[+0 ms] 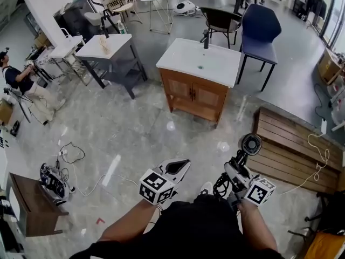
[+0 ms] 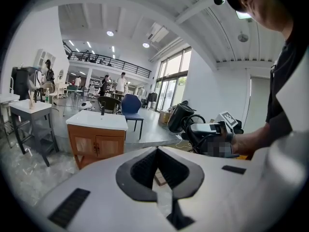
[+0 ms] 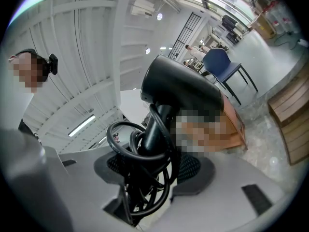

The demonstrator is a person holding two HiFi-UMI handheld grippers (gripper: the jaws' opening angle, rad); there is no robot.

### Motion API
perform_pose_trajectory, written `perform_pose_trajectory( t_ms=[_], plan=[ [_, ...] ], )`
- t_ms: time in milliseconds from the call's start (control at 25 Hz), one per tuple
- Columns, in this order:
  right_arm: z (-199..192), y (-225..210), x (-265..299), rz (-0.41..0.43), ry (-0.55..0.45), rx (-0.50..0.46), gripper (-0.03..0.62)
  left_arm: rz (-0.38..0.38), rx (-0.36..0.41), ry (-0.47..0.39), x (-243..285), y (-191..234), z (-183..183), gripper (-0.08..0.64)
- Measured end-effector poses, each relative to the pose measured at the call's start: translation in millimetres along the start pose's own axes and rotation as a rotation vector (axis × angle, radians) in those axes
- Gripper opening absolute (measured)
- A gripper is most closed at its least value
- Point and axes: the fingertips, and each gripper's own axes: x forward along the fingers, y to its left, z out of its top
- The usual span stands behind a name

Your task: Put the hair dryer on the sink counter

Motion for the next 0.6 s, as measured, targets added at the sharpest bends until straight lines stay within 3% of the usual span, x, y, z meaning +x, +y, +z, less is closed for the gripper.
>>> perform_pose_trajectory(
  t_ms=[600],
  plan=[
    [55, -72, 27, 0.026, 0.043, 0.047, 0.224, 0.014, -0.008, 0.024, 99, 23, 49, 0.0]
  ],
)
